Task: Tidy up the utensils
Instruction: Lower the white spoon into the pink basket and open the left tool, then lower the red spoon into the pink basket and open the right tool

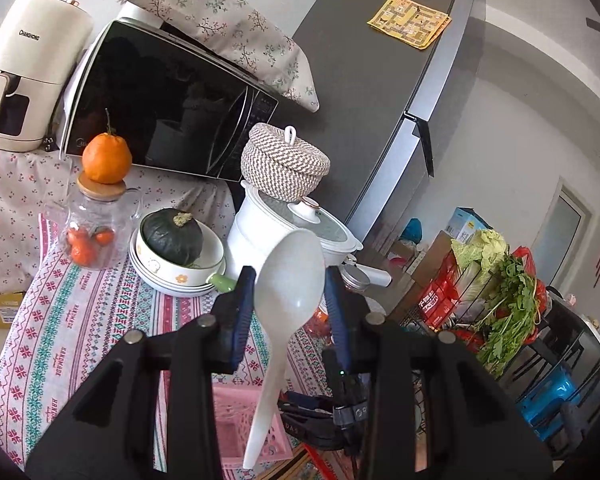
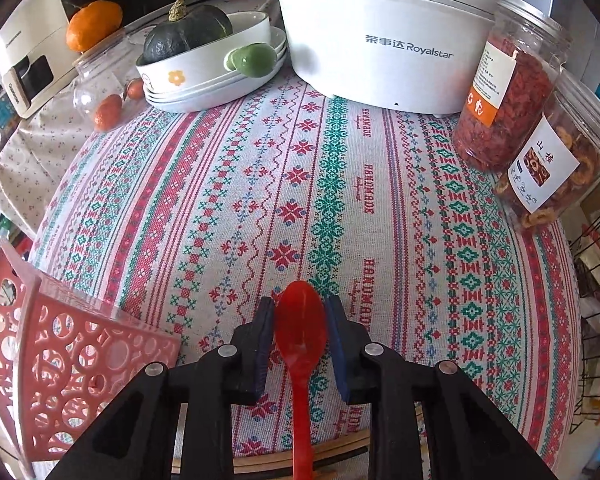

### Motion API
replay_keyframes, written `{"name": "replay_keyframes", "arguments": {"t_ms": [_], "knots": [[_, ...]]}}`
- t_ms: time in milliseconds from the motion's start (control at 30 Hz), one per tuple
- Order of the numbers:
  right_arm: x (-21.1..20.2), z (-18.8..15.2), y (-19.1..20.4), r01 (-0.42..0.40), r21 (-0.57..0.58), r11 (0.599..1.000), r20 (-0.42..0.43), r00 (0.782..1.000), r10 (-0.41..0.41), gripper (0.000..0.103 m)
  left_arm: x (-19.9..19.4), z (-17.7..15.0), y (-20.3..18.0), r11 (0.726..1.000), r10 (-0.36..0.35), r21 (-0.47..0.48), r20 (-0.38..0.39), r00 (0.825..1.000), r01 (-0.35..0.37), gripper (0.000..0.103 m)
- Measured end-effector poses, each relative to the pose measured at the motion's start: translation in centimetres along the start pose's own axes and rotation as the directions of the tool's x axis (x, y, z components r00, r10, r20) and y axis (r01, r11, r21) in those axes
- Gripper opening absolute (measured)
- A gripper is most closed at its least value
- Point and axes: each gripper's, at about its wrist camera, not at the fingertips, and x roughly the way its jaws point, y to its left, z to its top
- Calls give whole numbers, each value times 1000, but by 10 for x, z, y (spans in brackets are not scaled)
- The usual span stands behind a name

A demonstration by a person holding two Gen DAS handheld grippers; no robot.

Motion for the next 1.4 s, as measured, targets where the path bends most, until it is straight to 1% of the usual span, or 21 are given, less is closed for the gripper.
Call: {"name": "replay_keyframes", "arguments": {"t_ms": [133,233,333,533,633,700,800,867,933,1033,1100,1167,1267,1300,1400], "knots": [[-23,-6,-8,-5,-7,1000,87,996,6,26,11,-13,1,997,45,67,62,997,-49,37],[-37,-6,-14,-9,-6,1000,144,990,10,26,19,-19,8,996,59,60,72,996,-63,37],[-49,-9,-20,-17,-3,1000,176,984,18,26,23,-27,10,993,81,80,93,992,-88,37],[-65,-12,-26,-53,14,998,214,976,49,26,22,-41,12,990,94,100,79,992,-102,37],[-75,-13,-26,-66,19,998,240,969,59,26,21,-43,12,988,103,108,47,994,-108,43],[-85,-14,-25,-71,21,997,261,963,63,26,16,-43,11,987,115,110,32,993,-117,50],[-106,-13,-21,-85,32,996,307,949,71,26,7,-37,8,986,131,99,3,991,-131,54],[-124,-11,-17,-99,42,994,349,934,78,26,-2,-30,6,986,144,89,-12,989,-143,55],[-144,-9,-11,-124,50,991,394,914,94,26,-16,-24,3,984,157,93,-20,987,-155,55],[-171,-6,2,-148,58,987,462,880,105,26,-37,-18,1,976,192,115,-49,980,-185,61],[-188,-8,10,-173,74,982,505,856,112,26,-48,-16,4,970,223,123,-93,970,-211,70],[-201,-8,15,-197,93,976,540,834,117,26,-59,-16,6,961,258,140,-151,954,-238,76],[-217,-9,25,-209,110,972,591,800,105,26,-70,-23,14,945,318,162,-267,910,-283,83],[-220,-10,28,-206,115,972,606,790,96,26,-73,-28,18,940,337,163,-304,891,-300,85],[-227,-10,39,-197,132,971,650,757,65,26,-80,-40,32,928,372,154,-382,846,-338,88]]}}
